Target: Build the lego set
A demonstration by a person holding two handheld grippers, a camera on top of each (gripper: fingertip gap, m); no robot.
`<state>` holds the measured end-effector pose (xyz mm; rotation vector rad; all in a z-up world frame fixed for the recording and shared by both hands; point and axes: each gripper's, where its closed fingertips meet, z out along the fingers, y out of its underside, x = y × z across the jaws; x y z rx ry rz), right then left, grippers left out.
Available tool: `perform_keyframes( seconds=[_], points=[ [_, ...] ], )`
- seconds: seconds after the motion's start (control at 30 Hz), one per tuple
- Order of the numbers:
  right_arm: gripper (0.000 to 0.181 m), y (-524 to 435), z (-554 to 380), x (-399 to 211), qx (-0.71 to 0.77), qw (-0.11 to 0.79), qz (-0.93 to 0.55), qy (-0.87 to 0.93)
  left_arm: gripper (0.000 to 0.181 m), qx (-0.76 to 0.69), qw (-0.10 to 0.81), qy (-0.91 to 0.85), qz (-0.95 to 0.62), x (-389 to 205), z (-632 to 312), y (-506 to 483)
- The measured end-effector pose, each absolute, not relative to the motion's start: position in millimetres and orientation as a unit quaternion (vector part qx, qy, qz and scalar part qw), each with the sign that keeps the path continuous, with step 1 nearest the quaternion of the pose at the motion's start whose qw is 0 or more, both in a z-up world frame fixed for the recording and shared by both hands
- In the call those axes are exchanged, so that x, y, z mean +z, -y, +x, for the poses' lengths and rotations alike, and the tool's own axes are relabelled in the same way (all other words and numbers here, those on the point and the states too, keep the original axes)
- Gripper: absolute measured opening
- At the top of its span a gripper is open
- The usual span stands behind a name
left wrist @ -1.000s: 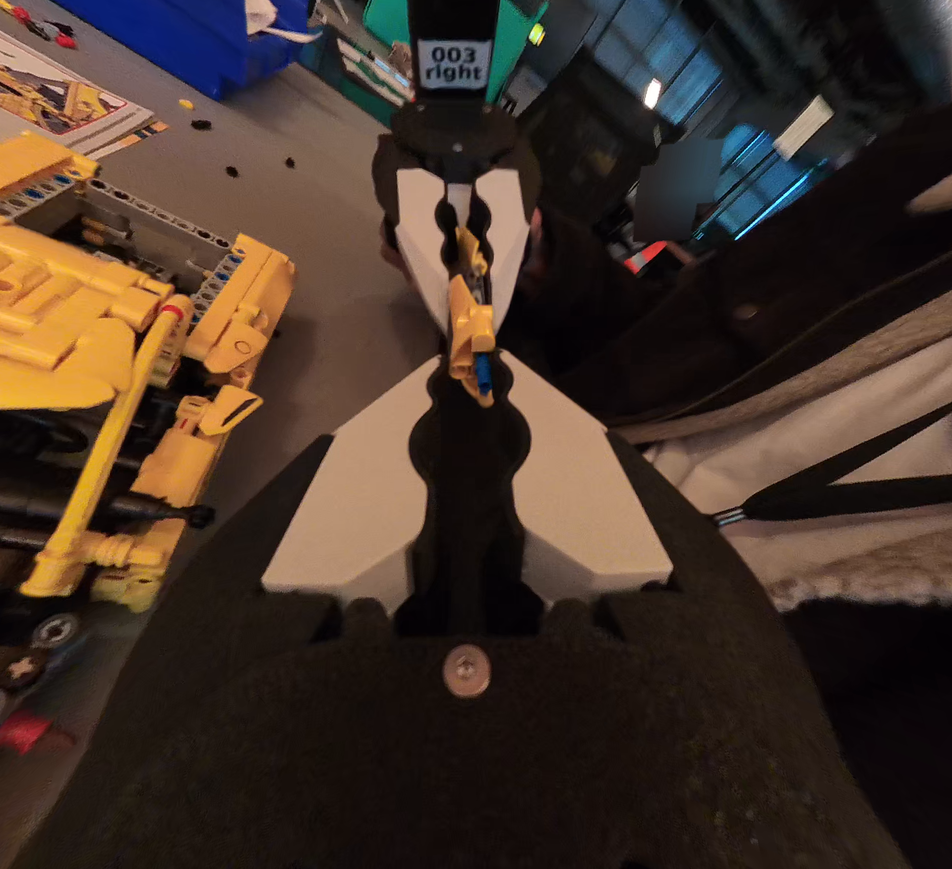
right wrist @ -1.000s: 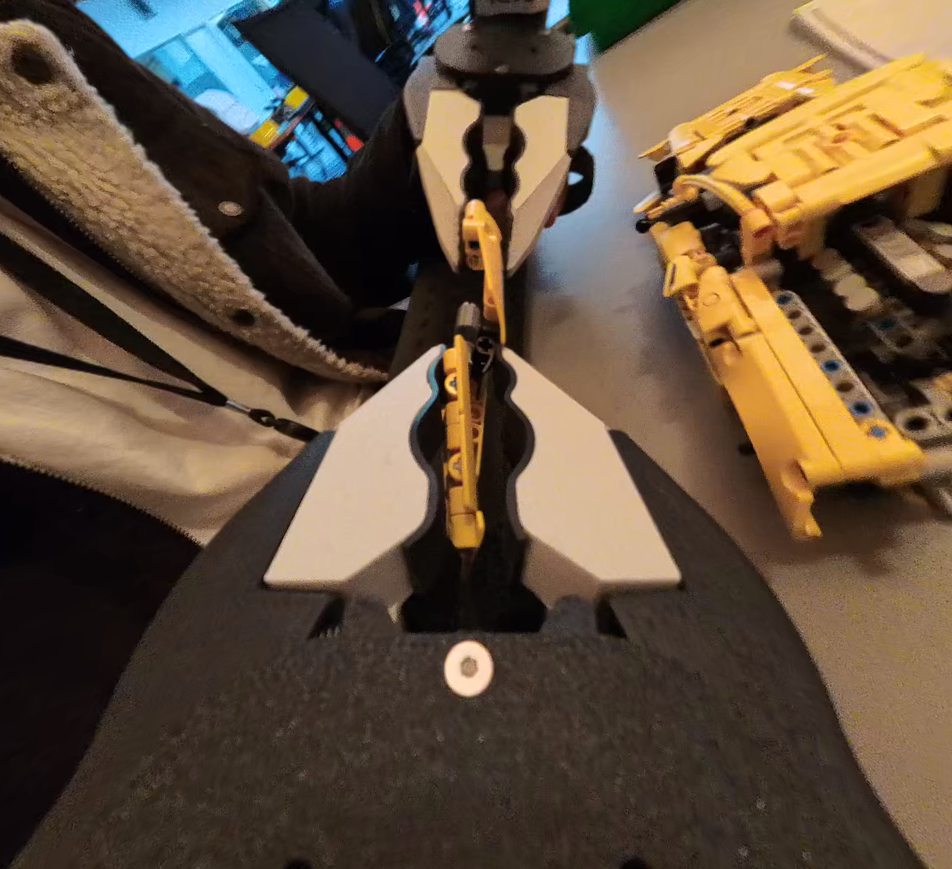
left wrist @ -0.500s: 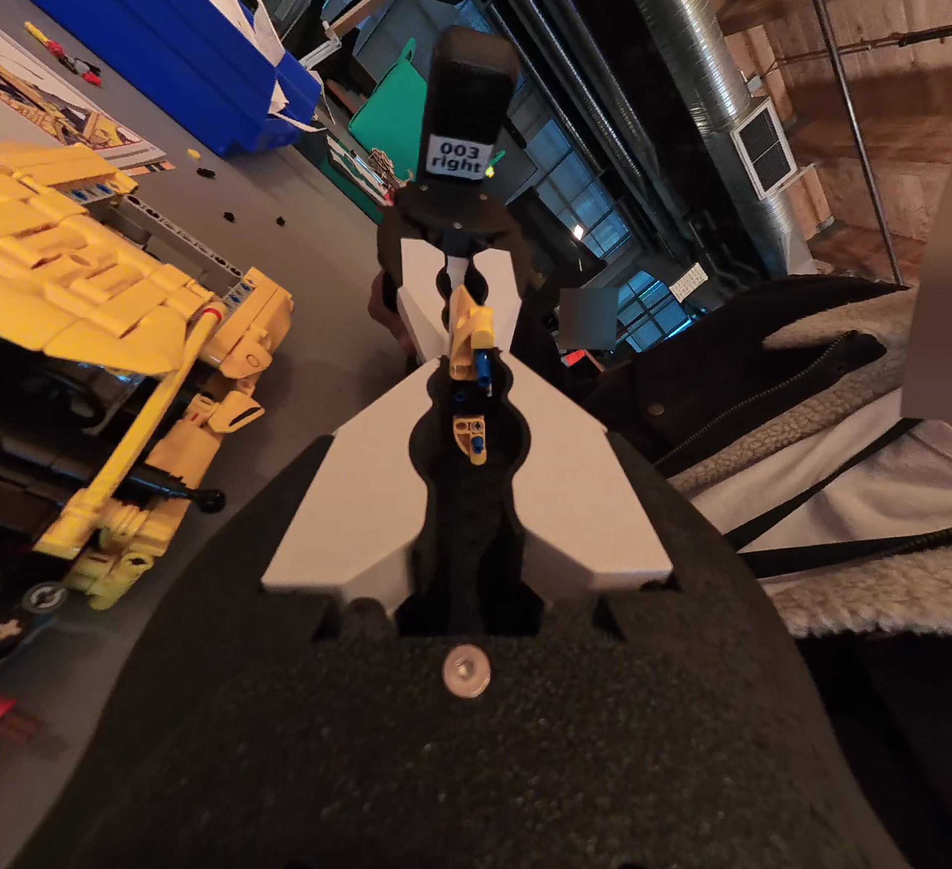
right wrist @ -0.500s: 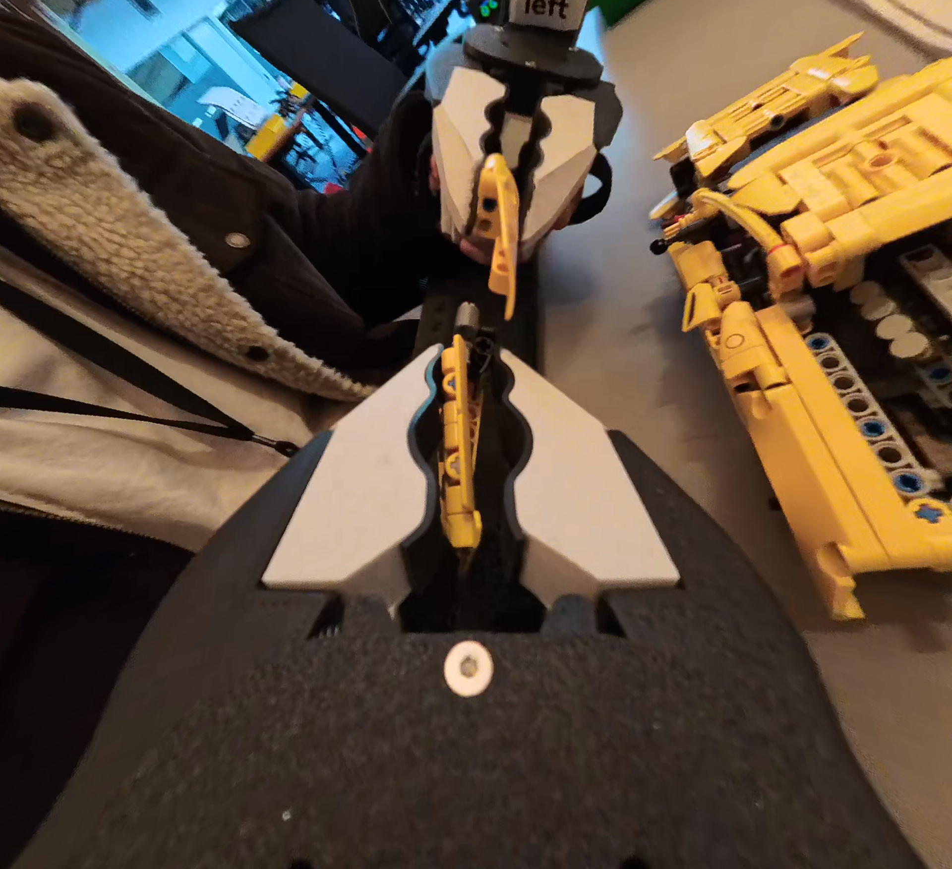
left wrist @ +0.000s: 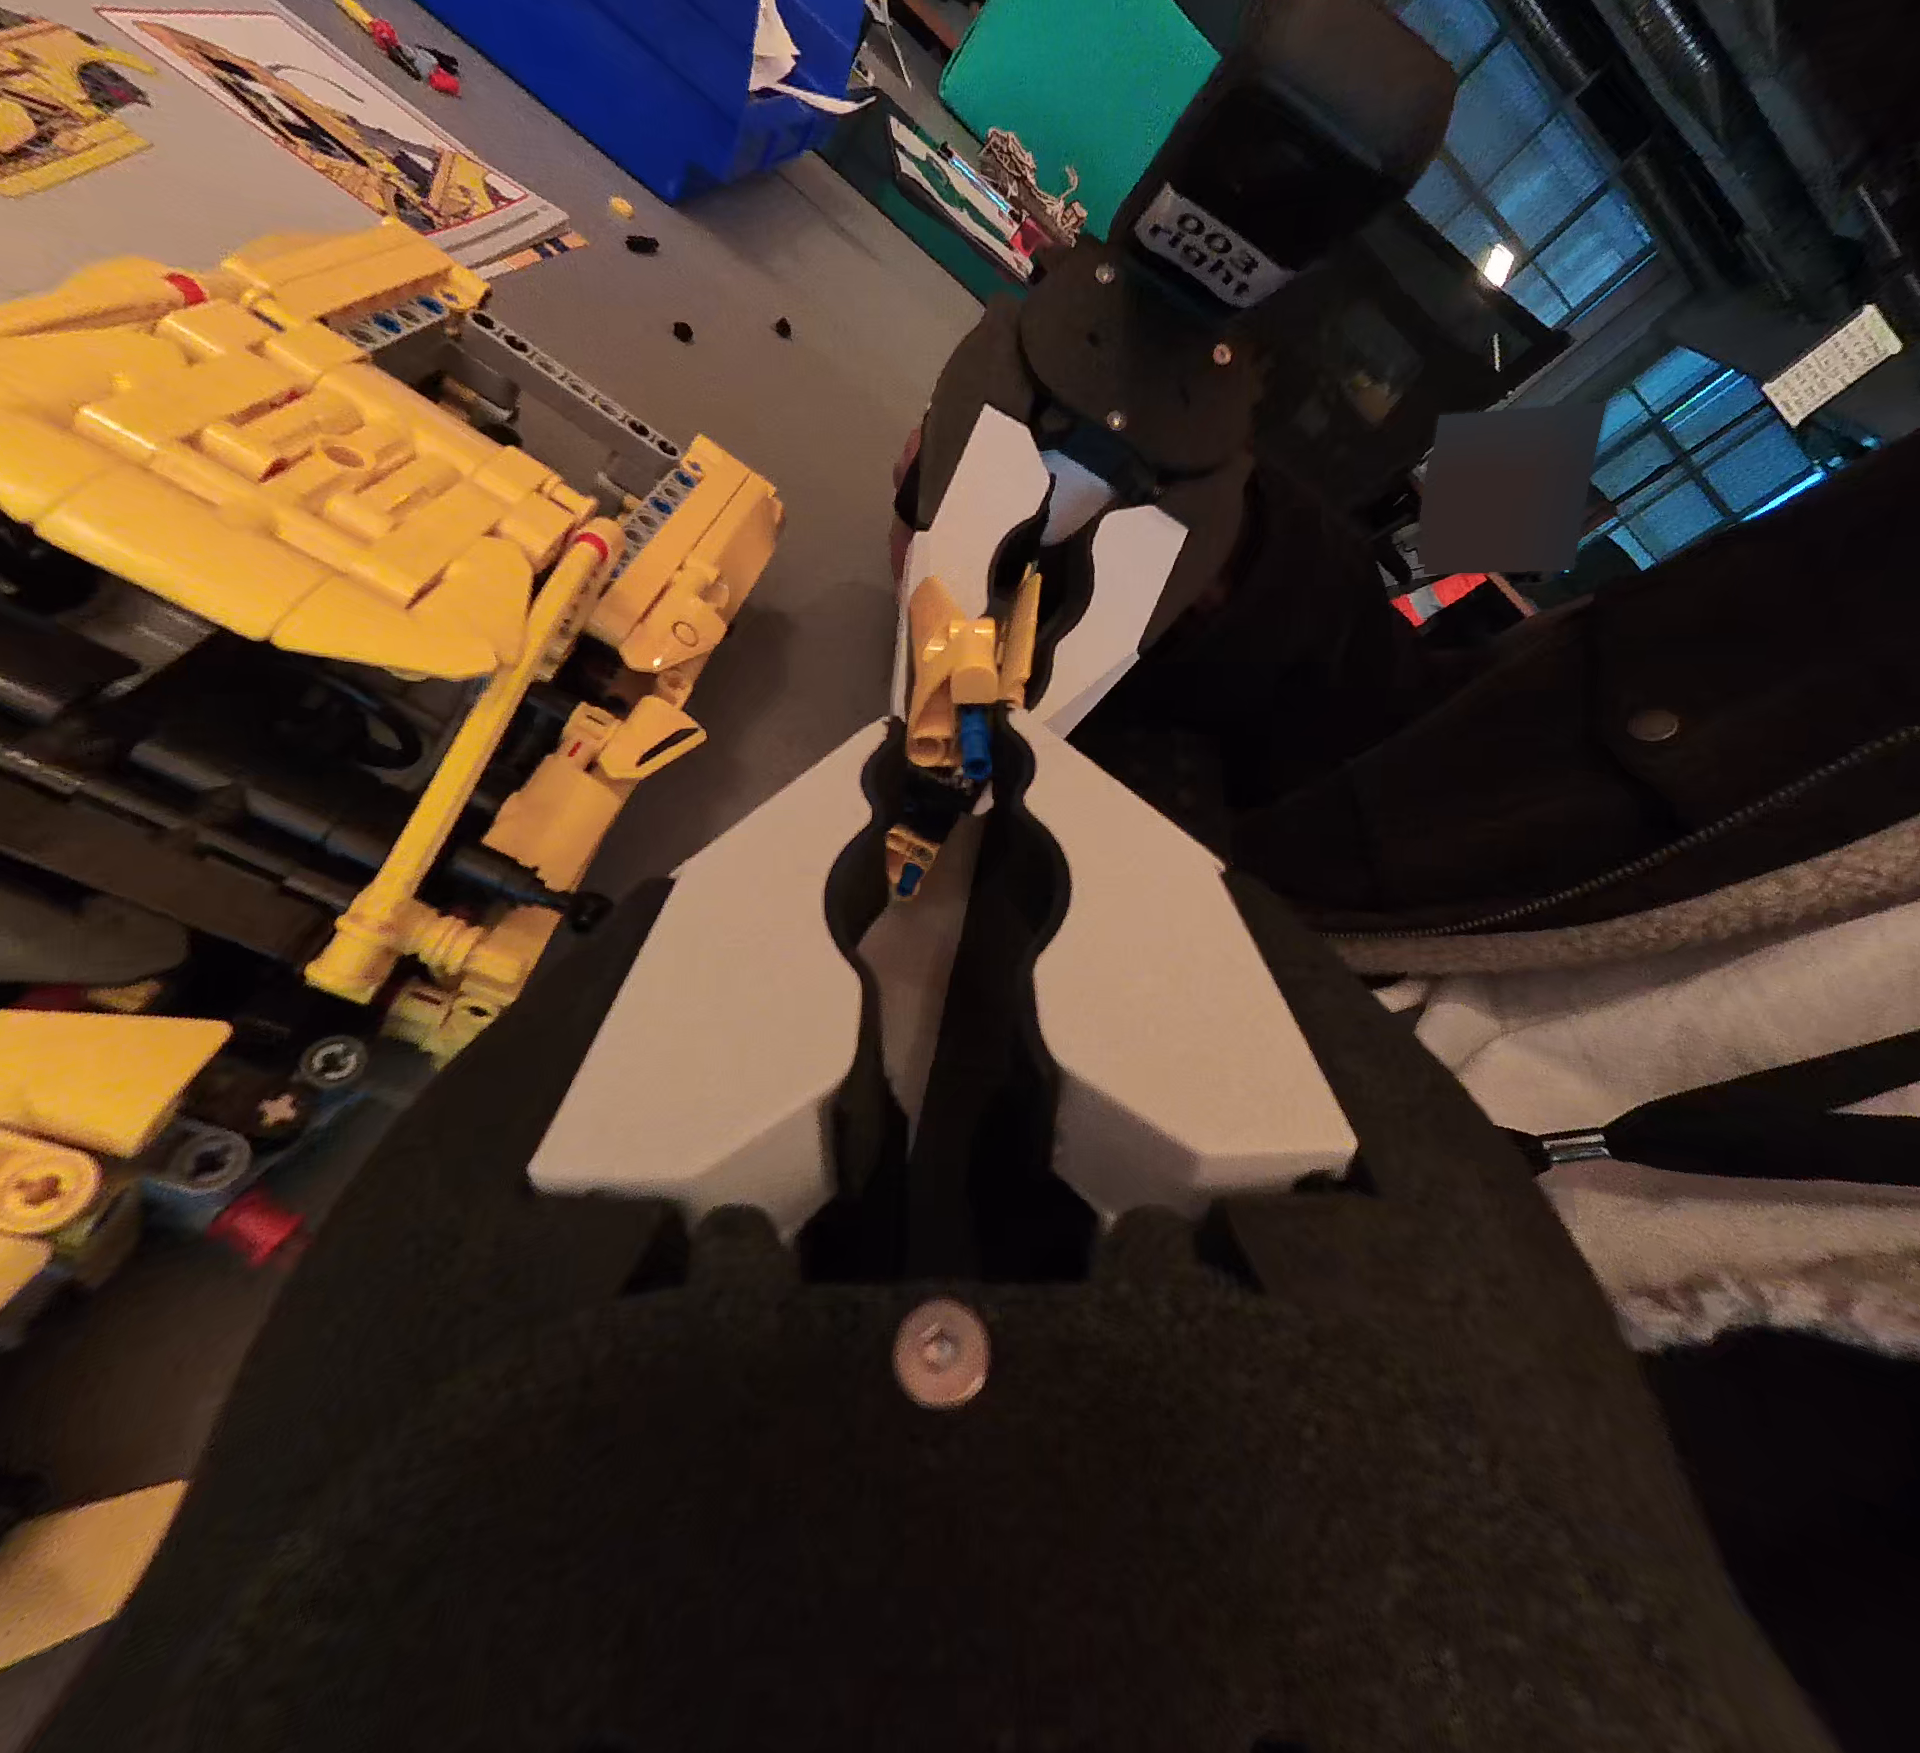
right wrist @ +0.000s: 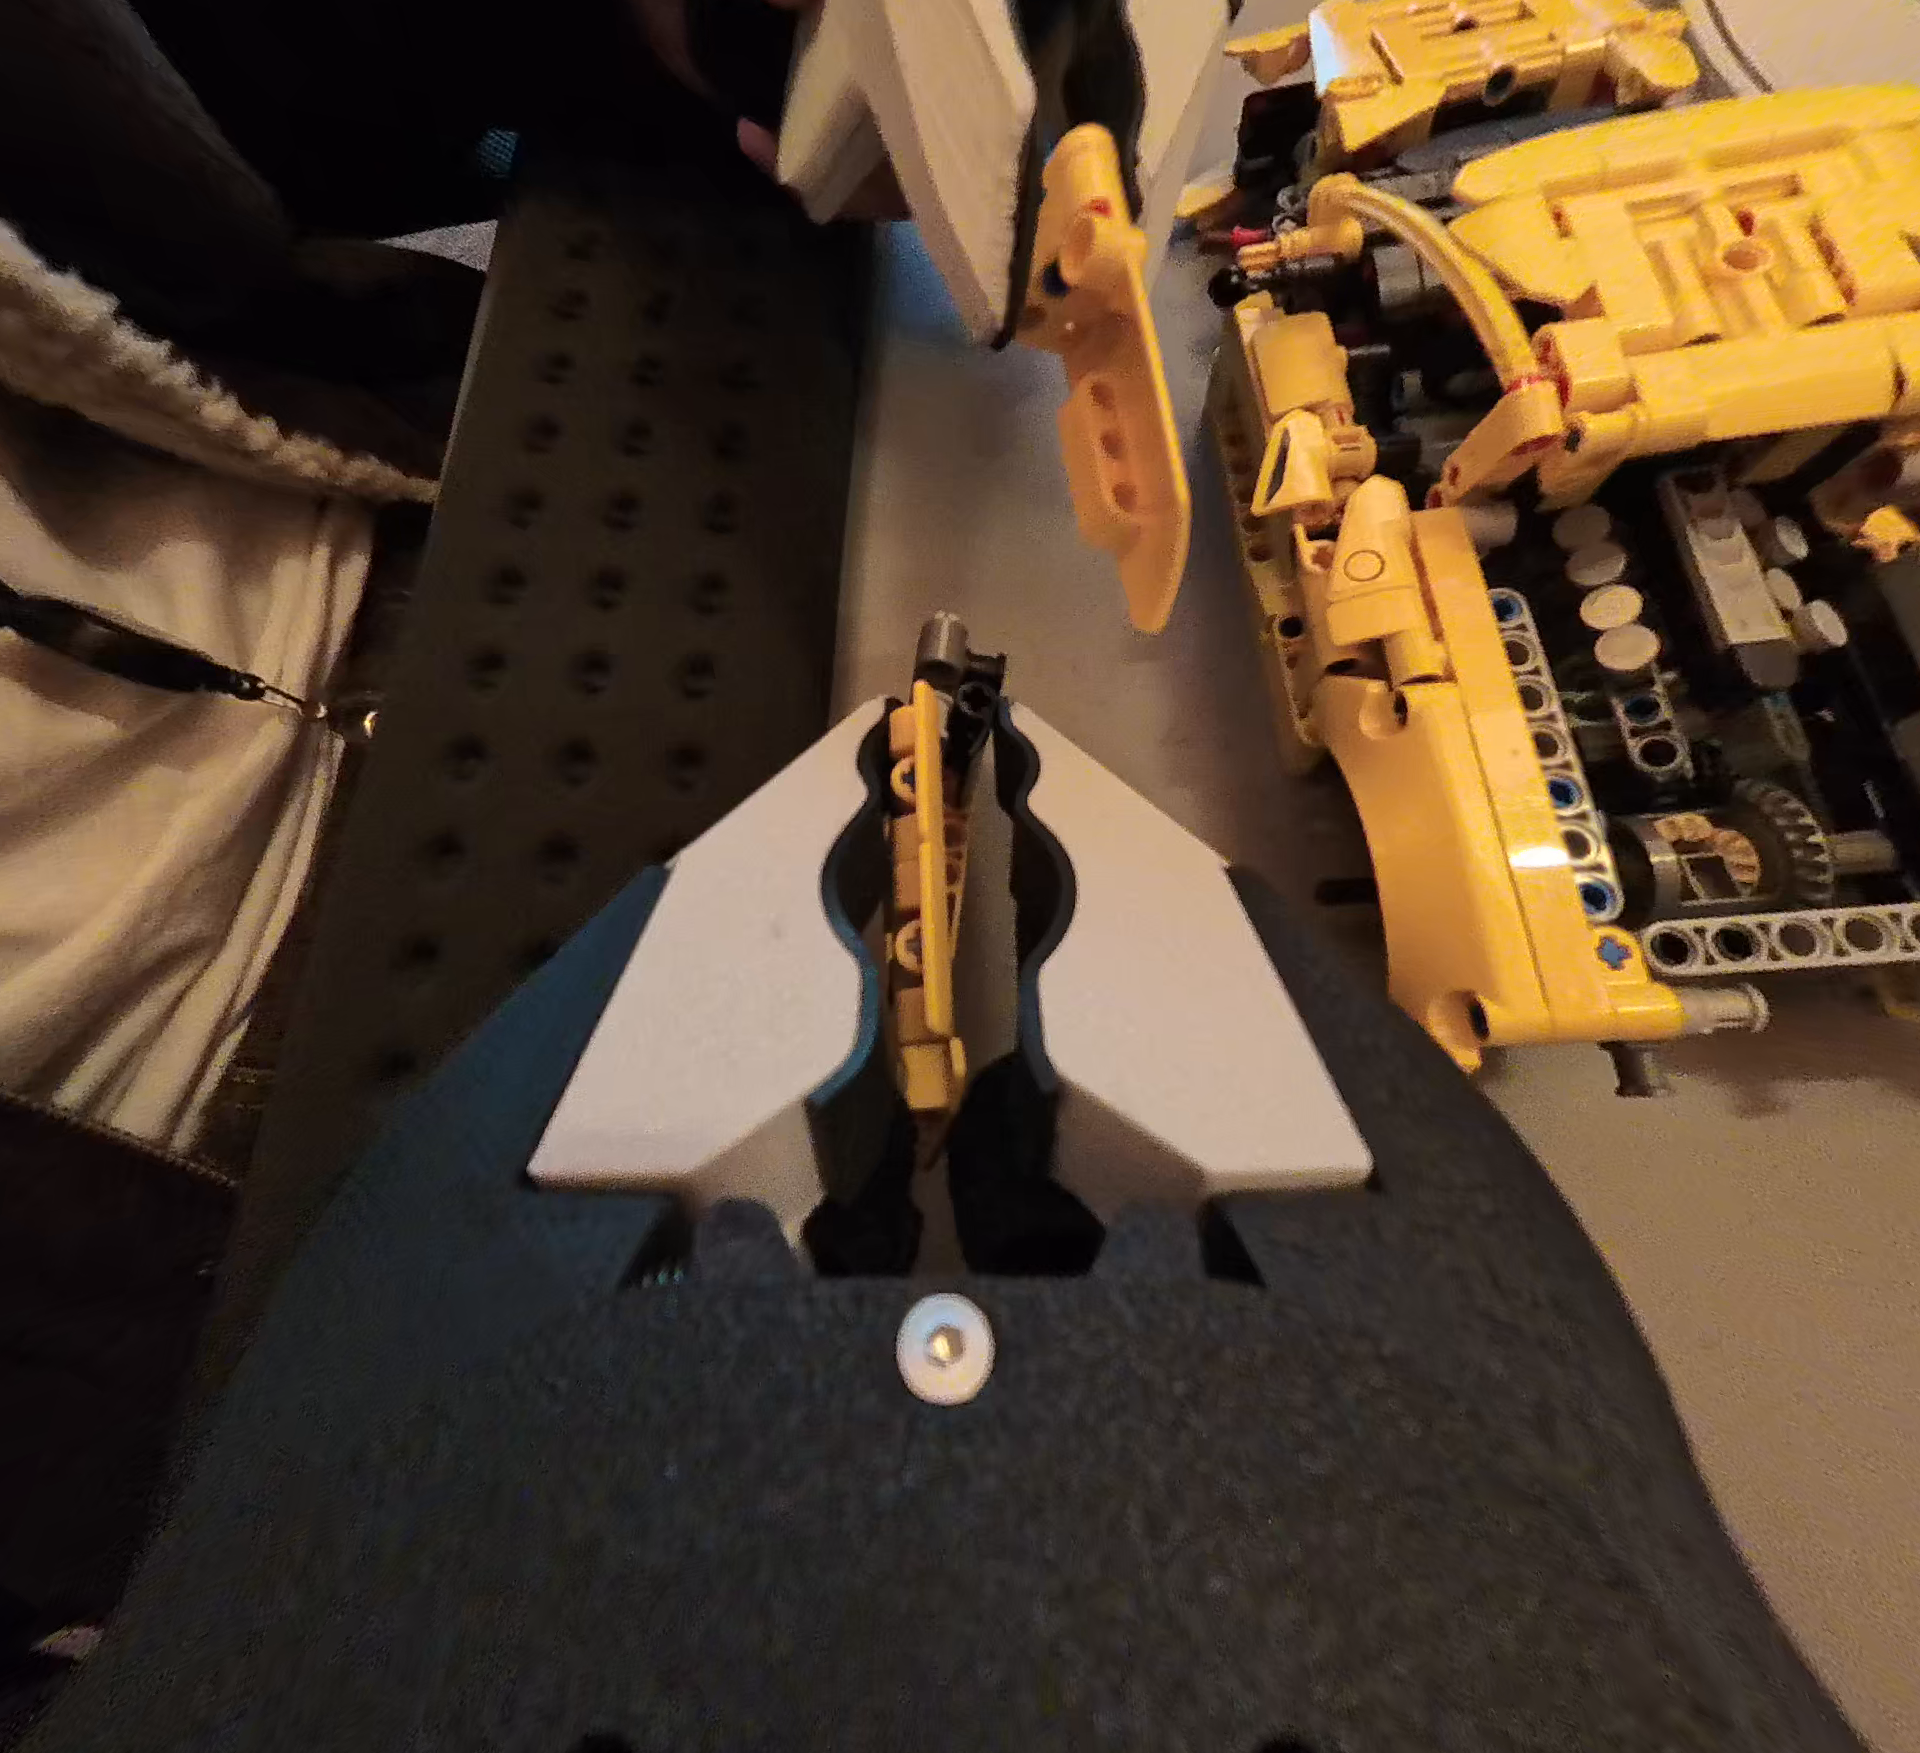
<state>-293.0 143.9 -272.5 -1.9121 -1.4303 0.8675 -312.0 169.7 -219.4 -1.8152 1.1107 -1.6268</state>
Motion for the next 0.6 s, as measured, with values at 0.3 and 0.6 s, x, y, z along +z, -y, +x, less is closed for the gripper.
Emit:
perform_keyframes(
  seconds=[0.3, 0.6],
  points=[
    [0.02, -138.5, -291.1, -269.4, 0.339, 0.317, -0.711, 0.528, 0.015, -0.584, 0.238, -0.421, -0.652, -218.6, -312.9, -165.4],
    [0.019, -142.7, -289.8, -258.2, 0.353, 0.352, -0.718, 0.486, 0.015, -0.58, 0.239, -0.43, -0.649, -218.8, -312.5, -162.8]
  ],
)
